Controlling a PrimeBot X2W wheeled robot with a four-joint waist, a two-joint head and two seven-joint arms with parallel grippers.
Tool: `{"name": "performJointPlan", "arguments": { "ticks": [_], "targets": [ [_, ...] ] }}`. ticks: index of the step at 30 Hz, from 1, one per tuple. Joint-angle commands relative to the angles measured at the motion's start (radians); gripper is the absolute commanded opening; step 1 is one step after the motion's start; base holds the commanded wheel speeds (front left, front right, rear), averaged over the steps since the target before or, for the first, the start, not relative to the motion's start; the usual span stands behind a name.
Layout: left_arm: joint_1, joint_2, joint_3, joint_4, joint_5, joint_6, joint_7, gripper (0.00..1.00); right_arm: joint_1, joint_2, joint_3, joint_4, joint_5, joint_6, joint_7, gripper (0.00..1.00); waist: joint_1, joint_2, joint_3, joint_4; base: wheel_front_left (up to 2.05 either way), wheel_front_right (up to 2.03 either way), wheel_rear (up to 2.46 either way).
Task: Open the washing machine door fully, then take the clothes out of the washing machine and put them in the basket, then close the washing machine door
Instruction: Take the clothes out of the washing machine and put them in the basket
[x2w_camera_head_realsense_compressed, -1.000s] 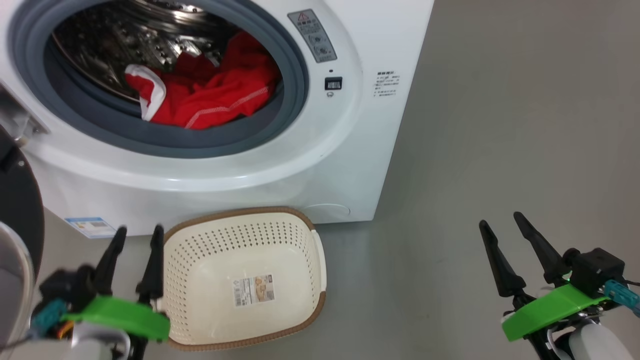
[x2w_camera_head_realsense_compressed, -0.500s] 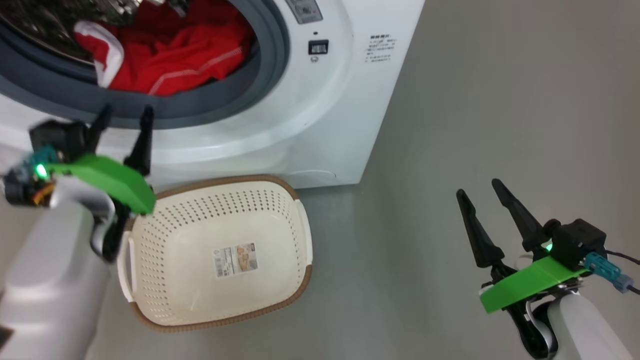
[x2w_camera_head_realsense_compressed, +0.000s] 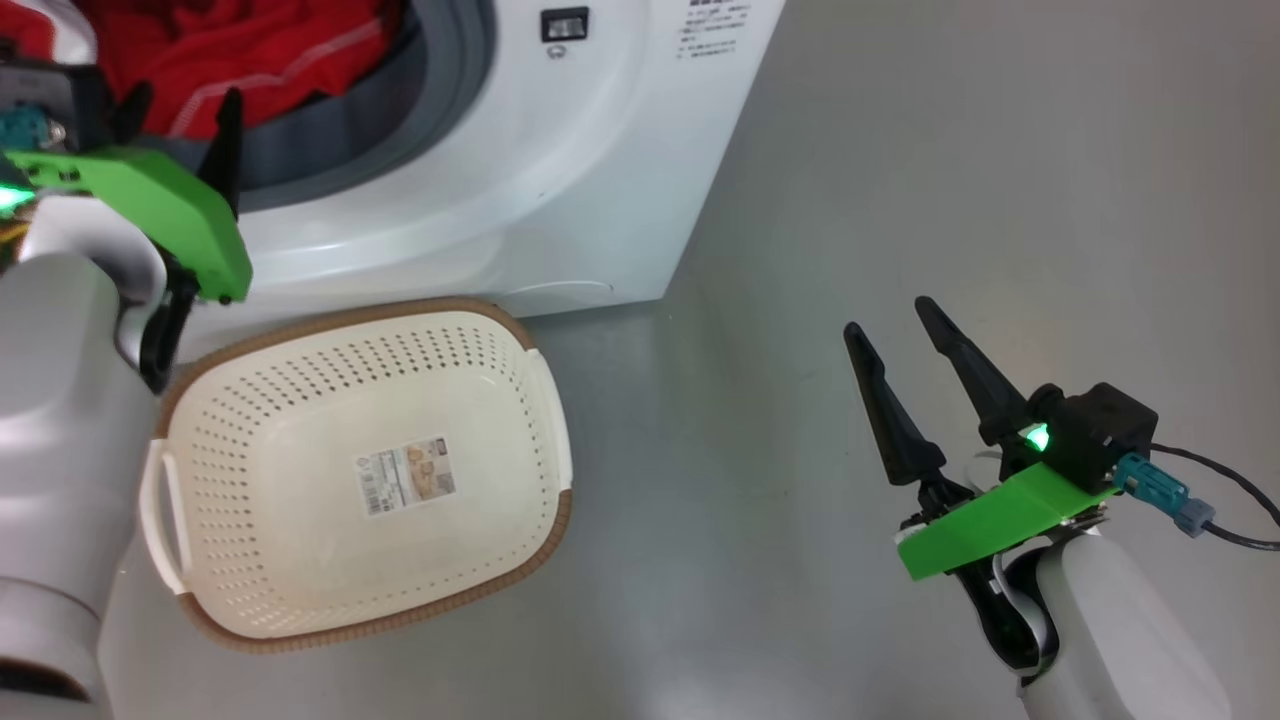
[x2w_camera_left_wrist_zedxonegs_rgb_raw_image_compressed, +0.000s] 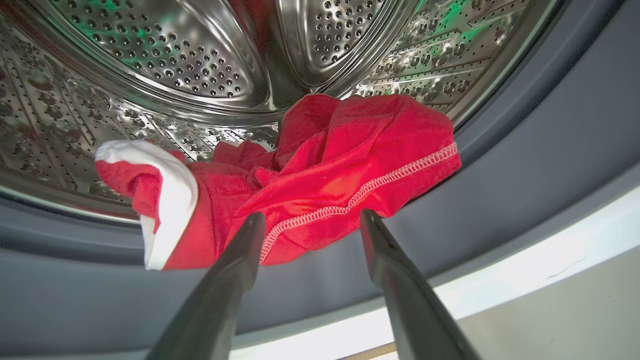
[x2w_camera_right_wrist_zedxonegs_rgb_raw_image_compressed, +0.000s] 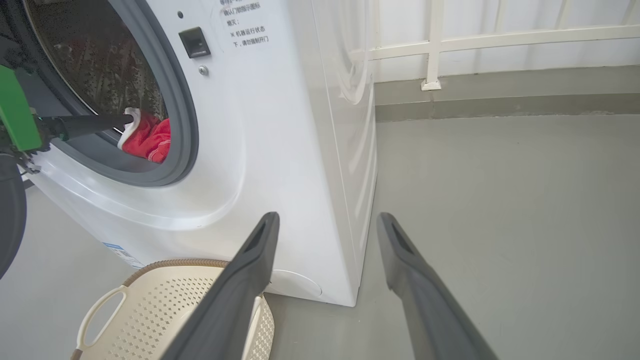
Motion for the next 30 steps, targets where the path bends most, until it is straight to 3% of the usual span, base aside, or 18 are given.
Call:
{"name": "performJointPlan", "arguments": {
  "ticks": [1, 8, 17, 30],
  "targets": [
    [-0.054, 0.046, 0.001, 0.003, 0.004, -0.003, 0.001, 1.0, -0.01, 0.007, 0.027, -0.022, -0.009, 0.002, -0.012, 1.0, 0.0, 0.0, 0.035, -0.032, 0.0, 0.0, 0.0],
    [-0.16, 0.061, -0.041, 0.095, 0.023, -0.003, -0.016, 1.0, -0.037, 0.031, 0.055, -0.018, -0.004, 0.002, -0.012, 1.0, 0.0, 0.0, 0.075, -0.069, 0.0, 0.0, 0.0],
    [-0.233, 0.127, -0.13, 0.156, 0.072, -0.003, -0.014, 1.0, -0.043, 0.055, 0.096, -0.009, 0.01, 0.002, -0.012, 1.0, 0.0, 0.0, 0.108, -0.13, 0.0, 0.0, 0.0],
    [-0.259, 0.156, -0.214, 0.183, 0.067, -0.003, 0.008, 1.0, -0.054, 0.074, 0.107, -0.015, 0.009, 0.002, -0.012, 1.0, 0.0, 0.0, 0.13, -0.155, 0.0, 0.0, 0.0]
  ]
}}
